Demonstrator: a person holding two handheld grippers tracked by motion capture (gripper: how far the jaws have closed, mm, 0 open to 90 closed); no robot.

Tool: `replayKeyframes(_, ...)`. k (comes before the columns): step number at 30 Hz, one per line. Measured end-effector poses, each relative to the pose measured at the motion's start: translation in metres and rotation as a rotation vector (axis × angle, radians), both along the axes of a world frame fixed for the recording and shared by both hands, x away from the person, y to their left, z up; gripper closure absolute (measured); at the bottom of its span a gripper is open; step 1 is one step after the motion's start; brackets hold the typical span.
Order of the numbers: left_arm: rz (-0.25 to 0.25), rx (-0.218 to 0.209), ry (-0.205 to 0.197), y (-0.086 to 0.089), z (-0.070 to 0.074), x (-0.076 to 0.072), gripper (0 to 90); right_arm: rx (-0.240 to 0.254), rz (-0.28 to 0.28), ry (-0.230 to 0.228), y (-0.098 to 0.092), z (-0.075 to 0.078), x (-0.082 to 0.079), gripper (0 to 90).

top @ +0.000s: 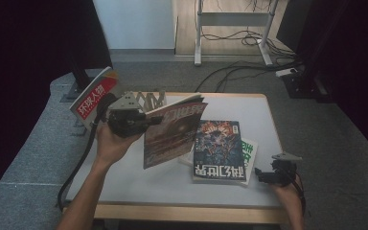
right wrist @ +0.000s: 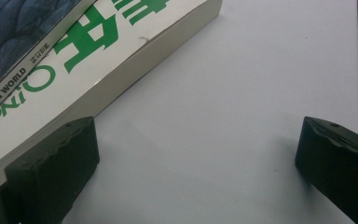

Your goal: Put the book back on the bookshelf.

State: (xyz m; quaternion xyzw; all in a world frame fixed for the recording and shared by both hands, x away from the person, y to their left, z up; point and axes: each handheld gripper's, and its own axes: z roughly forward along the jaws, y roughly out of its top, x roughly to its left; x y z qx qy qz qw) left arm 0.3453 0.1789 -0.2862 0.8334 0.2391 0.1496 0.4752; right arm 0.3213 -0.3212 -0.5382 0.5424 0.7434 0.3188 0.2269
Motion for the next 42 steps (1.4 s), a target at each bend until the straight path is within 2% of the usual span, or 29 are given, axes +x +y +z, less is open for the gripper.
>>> replayKeyframes(7,0.049,-0.027,-0.001,0.023,0.004,-0.005,84.2,0.0,0.0,0.0,0.0,0.0,0.0,0.0)
replayKeyframes(19,0.139,-0.041,-0.006,0.062,0.006,-0.012,84.1,0.0,-0.001,-0.001,0.0,0.0,0.0,0.0)
replayKeyframes(32,0.248,-0.033,-0.014,0.103,0.006,-0.018,84.1,0.0,-0.001,-0.001,0.0,0.0,0.0,0.0)
replayKeyframes(42,0.324,-0.027,-0.014,0.124,0.004,-0.018,84.1,0.0,-0.002,-0.001,0.0,0.0,0.0,0.0)
